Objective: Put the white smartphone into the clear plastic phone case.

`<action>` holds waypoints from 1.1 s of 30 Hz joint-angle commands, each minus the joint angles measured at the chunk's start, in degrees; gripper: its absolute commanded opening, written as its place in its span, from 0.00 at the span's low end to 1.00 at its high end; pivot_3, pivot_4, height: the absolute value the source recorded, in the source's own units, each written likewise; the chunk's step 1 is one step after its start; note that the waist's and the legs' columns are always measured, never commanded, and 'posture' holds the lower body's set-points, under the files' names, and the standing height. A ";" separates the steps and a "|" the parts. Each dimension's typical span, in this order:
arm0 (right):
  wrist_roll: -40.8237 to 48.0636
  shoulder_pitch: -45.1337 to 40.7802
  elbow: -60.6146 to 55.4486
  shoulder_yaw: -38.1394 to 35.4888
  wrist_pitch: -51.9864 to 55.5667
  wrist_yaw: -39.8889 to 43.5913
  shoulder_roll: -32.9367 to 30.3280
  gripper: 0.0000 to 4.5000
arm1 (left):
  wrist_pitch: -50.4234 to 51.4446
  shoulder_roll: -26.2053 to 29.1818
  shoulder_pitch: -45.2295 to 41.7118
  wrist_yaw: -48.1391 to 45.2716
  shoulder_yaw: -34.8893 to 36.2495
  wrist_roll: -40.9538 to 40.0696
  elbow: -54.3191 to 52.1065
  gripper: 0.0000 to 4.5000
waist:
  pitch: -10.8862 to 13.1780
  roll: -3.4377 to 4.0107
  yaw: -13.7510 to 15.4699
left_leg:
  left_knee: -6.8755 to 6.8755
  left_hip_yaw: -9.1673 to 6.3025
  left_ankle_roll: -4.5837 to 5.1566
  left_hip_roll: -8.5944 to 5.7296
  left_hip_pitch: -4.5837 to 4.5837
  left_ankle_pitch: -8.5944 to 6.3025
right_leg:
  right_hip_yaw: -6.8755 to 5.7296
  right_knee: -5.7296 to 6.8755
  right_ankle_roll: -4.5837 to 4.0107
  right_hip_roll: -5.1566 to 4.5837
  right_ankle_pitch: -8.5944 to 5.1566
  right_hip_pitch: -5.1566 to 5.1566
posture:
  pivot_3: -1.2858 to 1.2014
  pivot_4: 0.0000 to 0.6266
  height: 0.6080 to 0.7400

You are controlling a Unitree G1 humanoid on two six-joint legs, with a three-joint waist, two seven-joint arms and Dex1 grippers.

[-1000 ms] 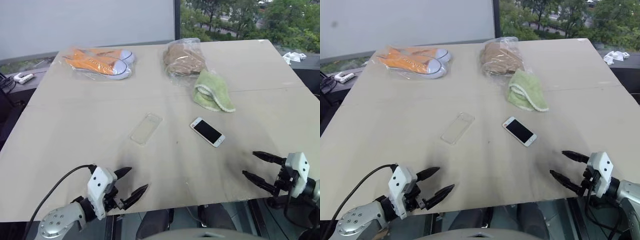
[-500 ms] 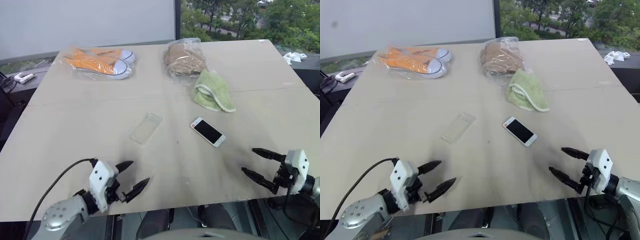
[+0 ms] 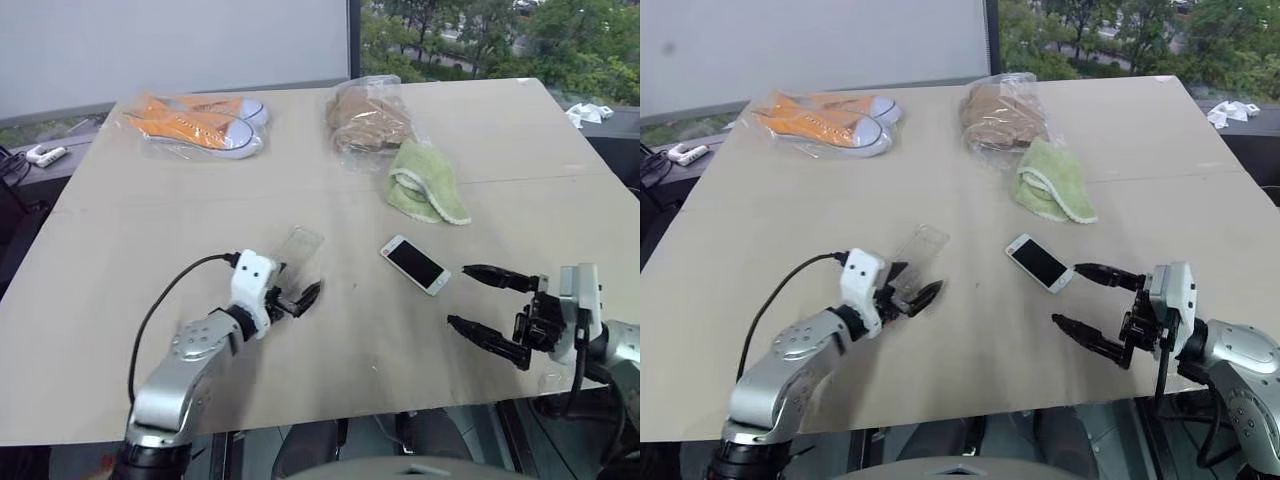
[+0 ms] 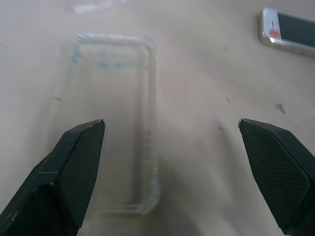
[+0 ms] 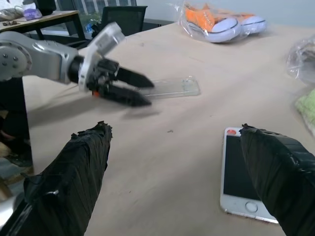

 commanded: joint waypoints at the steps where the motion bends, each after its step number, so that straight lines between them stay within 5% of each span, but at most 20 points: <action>1: 0.38 -0.20 -2.00 -1.55 -0.31 -1.35 -0.13 1.00 | -1.14 -0.88 -2.14 1.32 -2.30 3.01 2.52 0.99 | 0.00 0.00 0.07 | 0.00 0.00 0.00 0.00 0.01 0.00 | 0.00 0.01 0.00 -0.01 0.00 0.01 | 0.52 0.24 1.00; 4: -0.26 0.63 -2.32 -1.34 -0.63 -2.00 0.07 1.00 | -0.07 -1.55 -2.62 1.17 -3.47 3.43 4.37 0.99 | -0.02 0.01 0.05 | 0.00 0.01 0.00 -0.01 0.03 0.00 | 0.01 0.05 0.00 -0.01 0.00 0.02 | 0.52 0.24 1.00; 6: -0.37 1.08 -2.43 -1.35 -0.86 -2.14 0.08 1.00 | 1.10 -2.04 -2.78 1.46 -3.26 3.07 4.37 0.87 | -0.06 0.04 0.02 | 0.00 0.01 0.00 -0.01 0.06 0.00 | 0.01 0.09 0.00 -0.02 0.00 0.03 | 0.52 0.24 1.00; 15: -0.71 1.21 -1.71 -1.21 -1.44 -2.20 0.05 1.00 | 3.43 -1.36 -3.24 2.14 -1.22 3.86 4.36 0.01 | -0.11 0.03 0.00 | 0.03 0.01 0.00 -0.01 0.09 0.00 | 0.02 0.13 0.00 -0.02 0.00 0.05 | 0.52 0.24 1.00; 33: -5.02 7.17 1.19 -2.65 -7.10 1.34 -0.19 1.00 | -18.59 13.63 -4.63 -29.86 -9.89 3.21 4.69 0.01 | -0.08 0.02 -0.05 | 0.01 0.01 0.00 -0.01 0.03 0.00 | 0.01 0.10 -0.01 -0.06 0.00 0.01 | 0.52 0.24 1.00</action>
